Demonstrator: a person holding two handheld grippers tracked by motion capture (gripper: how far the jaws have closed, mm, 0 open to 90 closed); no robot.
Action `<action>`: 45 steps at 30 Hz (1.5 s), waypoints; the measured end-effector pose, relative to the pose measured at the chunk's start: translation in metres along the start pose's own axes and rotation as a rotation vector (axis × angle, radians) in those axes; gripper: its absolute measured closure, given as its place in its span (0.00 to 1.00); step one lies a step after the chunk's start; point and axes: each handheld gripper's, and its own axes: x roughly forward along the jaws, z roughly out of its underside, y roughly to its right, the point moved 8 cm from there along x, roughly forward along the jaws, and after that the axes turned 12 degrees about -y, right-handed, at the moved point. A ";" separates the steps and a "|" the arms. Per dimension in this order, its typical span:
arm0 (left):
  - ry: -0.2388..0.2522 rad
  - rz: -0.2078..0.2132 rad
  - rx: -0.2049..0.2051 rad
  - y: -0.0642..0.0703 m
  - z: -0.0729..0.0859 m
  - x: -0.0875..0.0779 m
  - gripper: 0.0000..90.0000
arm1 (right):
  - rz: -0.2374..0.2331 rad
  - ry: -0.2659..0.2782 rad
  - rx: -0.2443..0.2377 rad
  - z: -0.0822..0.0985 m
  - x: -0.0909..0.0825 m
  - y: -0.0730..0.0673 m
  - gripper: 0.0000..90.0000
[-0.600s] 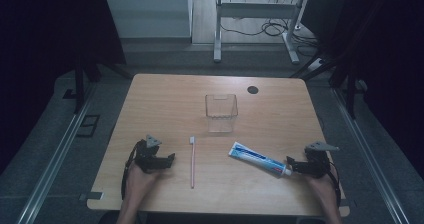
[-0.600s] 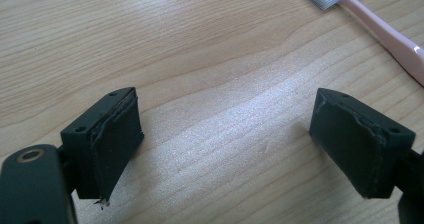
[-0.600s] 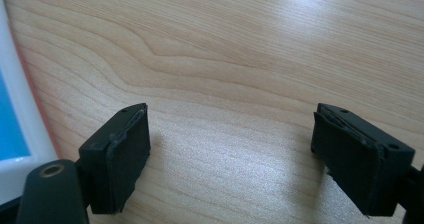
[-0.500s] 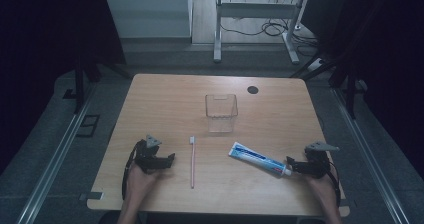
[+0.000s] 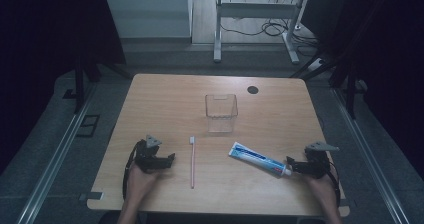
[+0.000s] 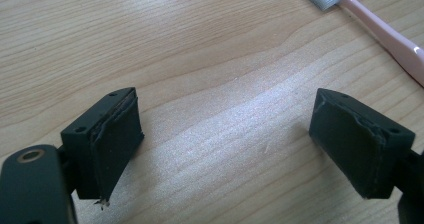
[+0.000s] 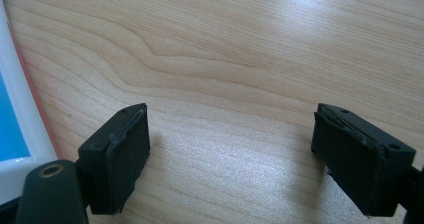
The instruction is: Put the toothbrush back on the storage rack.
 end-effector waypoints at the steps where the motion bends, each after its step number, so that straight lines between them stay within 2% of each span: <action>1: 0.000 0.000 0.000 0.000 0.000 0.000 0.15 | 0.000 0.000 0.000 0.000 0.000 0.000 0.17; 10: 0.005 -0.002 -0.001 -0.001 0.000 -0.001 0.17 | 0.000 0.000 0.000 0.000 0.000 0.000 0.17; 17: 0.001 0.005 0.012 0.001 0.000 -0.005 0.32 | 0.000 0.000 0.000 0.000 0.000 0.000 0.17; 25: 0.010 0.019 0.051 0.012 -0.004 -0.011 0.44 | 0.000 0.000 0.000 0.000 0.000 0.000 0.17; 30: 0.017 0.033 0.058 0.017 -0.006 -0.014 0.50 | 0.000 0.000 0.000 0.000 0.000 0.000 0.17; 35: 0.017 0.055 0.047 0.021 -0.008 -0.016 0.60 | 0.000 0.000 -0.001 0.000 0.000 0.000 0.17; 41: 0.020 0.087 0.064 0.029 -0.009 -0.019 0.73 | 0.000 0.000 -0.002 0.000 0.000 0.000 0.17; 45: 0.024 0.102 0.093 0.036 -0.011 -0.022 0.84 | 0.000 0.000 -0.001 0.000 0.000 0.000 0.17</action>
